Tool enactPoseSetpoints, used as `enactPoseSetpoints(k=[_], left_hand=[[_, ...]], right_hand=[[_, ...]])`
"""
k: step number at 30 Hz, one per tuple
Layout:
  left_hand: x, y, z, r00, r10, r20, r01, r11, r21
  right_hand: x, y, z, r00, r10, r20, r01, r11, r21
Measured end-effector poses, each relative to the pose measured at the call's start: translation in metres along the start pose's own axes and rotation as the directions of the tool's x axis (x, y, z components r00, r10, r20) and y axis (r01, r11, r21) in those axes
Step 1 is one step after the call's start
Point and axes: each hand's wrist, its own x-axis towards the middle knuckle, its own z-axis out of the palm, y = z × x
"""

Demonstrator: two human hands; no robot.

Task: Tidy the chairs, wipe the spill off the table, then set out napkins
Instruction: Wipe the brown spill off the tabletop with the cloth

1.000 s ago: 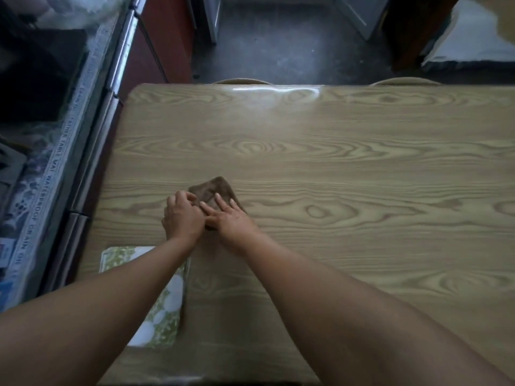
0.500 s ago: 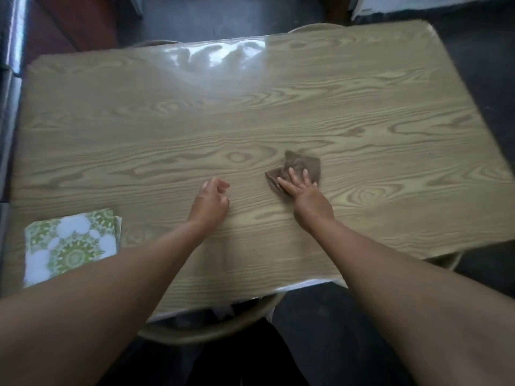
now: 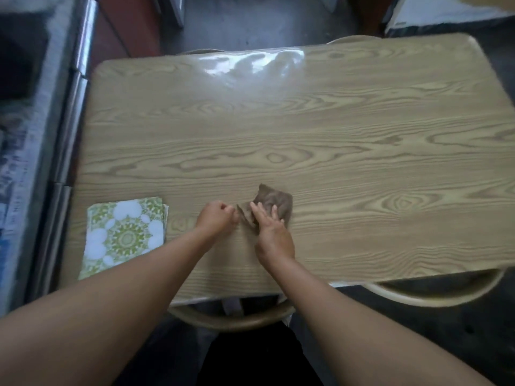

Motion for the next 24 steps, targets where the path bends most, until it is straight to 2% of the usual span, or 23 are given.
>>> enactPoseSetpoints(k=[1, 3, 5, 7, 9, 11, 13, 16, 20, 22, 24], left_hand=[[0.0, -0.003, -0.01, 0.996, -0.081, 0.047, 0.088, 0.982, -0.165], [0.0, -0.004, -0.027, 0.954, -0.25, 0.166, 0.297, 0.866, -0.403], [0.003, -0.006, -0.044, 0.898, -0.307, 0.314, 0.434, 0.729, -0.529], [0.006, -0.006, -0.059, 0.85, -0.329, 0.411, 0.522, 0.634, -0.571], [0.012, -0.005, -0.068, 0.852, -0.332, 0.405, 0.521, 0.608, -0.599], [0.017, -0.003, -0.075, 0.878, -0.338, 0.339, 0.479, 0.616, -0.626], [0.025, -0.006, -0.094, 0.896, -0.366, 0.251, 0.435, 0.609, -0.663], [0.041, -0.005, -0.121, 0.913, -0.372, 0.17, 0.361, 0.538, -0.761], [0.068, 0.012, -0.168, 0.943, -0.322, 0.081, 0.23, 0.457, -0.859], [0.074, 0.016, -0.19, 0.95, -0.312, 0.034, 0.182, 0.458, -0.87], [0.076, 0.008, -0.203, 0.926, -0.376, 0.025, 0.231, 0.512, -0.827]], right_hand=[[0.004, -0.016, 0.003, 1.0, -0.023, 0.009, 0.023, 0.999, 0.047], [0.01, -0.037, 0.003, 0.997, -0.08, -0.009, 0.08, 0.989, 0.126], [0.016, -0.055, 0.001, 0.986, -0.166, -0.028, 0.168, 0.963, 0.213], [0.02, -0.071, 0.0, 0.967, -0.255, -0.017, 0.251, 0.937, 0.244], [0.024, -0.082, -0.001, 0.949, -0.316, -0.005, 0.308, 0.92, 0.242], [0.028, -0.089, -0.002, 0.944, -0.329, -0.009, 0.32, 0.91, 0.264], [0.034, -0.101, -0.005, 0.954, -0.298, -0.045, 0.297, 0.909, 0.293], [0.047, -0.112, -0.012, 0.964, -0.245, -0.107, 0.265, 0.928, 0.263], [0.067, -0.129, -0.021, 0.971, -0.225, -0.086, 0.239, 0.939, 0.245], [0.077, -0.139, -0.024, 0.974, -0.214, -0.071, 0.225, 0.945, 0.239], [0.083, -0.146, -0.023, 0.979, -0.197, -0.045, 0.202, 0.953, 0.226]])
